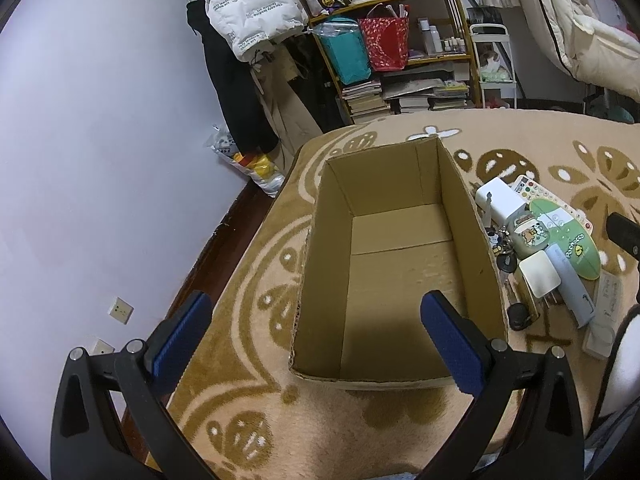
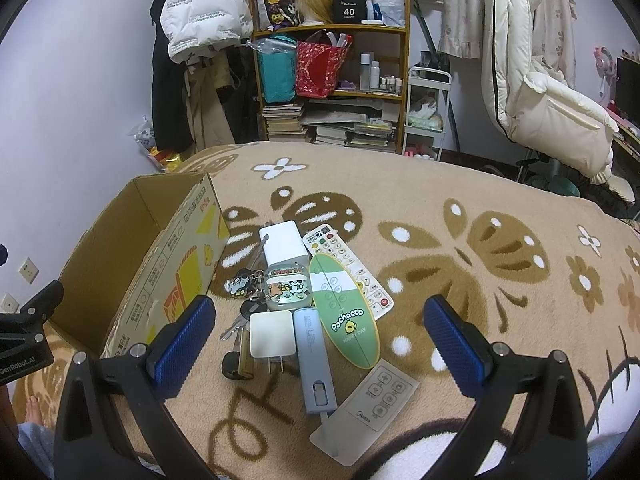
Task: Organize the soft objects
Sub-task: 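Lower the right gripper onto the green cartoon earbud case and close, then lift the earbud case with keys and drop it into the box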
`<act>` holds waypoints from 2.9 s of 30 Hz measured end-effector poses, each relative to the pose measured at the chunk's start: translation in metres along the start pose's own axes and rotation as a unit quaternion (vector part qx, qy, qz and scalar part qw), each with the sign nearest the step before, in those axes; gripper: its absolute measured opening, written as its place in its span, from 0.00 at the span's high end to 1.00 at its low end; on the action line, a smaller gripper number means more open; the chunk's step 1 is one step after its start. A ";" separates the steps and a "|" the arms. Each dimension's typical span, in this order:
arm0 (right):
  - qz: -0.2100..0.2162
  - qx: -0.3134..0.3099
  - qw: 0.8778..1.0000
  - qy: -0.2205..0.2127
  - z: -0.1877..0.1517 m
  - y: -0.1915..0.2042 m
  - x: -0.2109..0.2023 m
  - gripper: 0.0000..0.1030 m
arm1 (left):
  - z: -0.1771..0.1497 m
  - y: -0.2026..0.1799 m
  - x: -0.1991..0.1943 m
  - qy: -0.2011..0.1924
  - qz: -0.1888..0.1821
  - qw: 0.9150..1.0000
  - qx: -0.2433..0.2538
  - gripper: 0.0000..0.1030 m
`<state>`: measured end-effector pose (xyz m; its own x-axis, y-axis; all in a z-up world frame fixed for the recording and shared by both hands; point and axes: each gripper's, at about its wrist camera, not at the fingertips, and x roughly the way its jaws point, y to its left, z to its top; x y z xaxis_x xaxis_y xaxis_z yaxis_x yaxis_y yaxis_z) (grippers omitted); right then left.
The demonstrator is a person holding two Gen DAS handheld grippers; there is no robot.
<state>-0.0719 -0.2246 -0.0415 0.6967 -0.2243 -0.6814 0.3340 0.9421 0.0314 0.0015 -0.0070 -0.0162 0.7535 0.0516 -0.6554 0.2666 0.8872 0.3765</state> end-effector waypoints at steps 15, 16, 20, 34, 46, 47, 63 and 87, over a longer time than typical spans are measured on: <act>0.027 -0.014 0.999 0.039 0.012 0.015 0.031 0.01 | 0.054 0.035 0.029 0.009 0.002 1.000 -0.007 0.00; 0.030 -0.014 0.999 0.040 0.014 0.018 0.033 0.01 | 0.058 0.037 0.033 0.012 -0.002 1.000 -0.009 0.00; 0.044 -0.015 0.998 0.046 0.025 0.025 0.044 0.02 | 0.064 0.042 0.053 0.033 -0.012 0.999 -0.012 0.00; 0.058 -0.021 0.996 0.068 0.053 0.039 0.112 0.11 | 0.047 0.036 0.117 0.110 -0.046 0.992 -0.032 0.01; 0.076 0.012 0.988 0.130 0.035 0.015 0.152 0.21 | 0.030 0.028 0.151 0.162 -0.047 0.985 -0.026 0.36; 0.079 0.018 0.988 0.134 0.033 0.013 0.154 0.21 | 0.028 0.027 0.154 0.167 -0.050 0.984 -0.029 0.45; 0.082 0.003 0.981 0.174 0.010 0.019 0.175 0.38 | 0.021 0.013 0.159 0.172 -0.101 0.979 -0.028 0.85; 0.056 -0.010 0.993 0.101 0.025 0.029 0.148 0.39 | 0.021 0.010 0.157 0.164 -0.090 0.982 -0.025 0.84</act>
<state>0.0567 -0.2371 -0.1234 0.5869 -0.0654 -0.8070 0.2473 0.9636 0.1017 0.1346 0.0005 -0.1017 0.4610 0.0299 -0.8869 0.3420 0.9162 0.2087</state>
